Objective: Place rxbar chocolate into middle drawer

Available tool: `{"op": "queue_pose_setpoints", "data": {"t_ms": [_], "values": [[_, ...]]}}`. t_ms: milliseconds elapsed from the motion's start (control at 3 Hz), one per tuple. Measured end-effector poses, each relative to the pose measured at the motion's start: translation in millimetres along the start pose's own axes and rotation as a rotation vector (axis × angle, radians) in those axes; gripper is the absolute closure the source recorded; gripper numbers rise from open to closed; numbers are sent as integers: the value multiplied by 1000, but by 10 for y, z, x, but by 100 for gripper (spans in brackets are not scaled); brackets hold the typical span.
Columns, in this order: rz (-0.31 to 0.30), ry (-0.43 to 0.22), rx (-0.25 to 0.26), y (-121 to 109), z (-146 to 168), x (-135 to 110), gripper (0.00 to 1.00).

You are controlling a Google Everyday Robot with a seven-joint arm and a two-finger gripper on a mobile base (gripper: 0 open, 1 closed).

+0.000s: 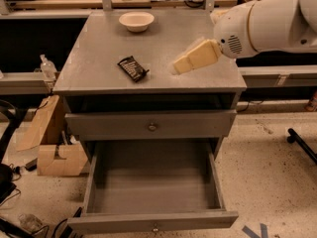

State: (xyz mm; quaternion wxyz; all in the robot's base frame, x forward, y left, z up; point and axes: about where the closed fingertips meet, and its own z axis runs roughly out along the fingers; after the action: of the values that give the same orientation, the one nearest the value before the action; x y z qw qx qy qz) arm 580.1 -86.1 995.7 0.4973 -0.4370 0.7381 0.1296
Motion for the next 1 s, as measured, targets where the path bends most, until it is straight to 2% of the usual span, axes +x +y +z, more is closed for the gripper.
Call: {"op": "queue_pose_setpoints", "data": {"t_ms": [333, 667, 1000], "values": [[17, -15, -1, -10, 181, 7, 0], [31, -91, -41, -7, 660, -42, 0], [31, -122, -82, -32, 1224, 77, 0]]}}
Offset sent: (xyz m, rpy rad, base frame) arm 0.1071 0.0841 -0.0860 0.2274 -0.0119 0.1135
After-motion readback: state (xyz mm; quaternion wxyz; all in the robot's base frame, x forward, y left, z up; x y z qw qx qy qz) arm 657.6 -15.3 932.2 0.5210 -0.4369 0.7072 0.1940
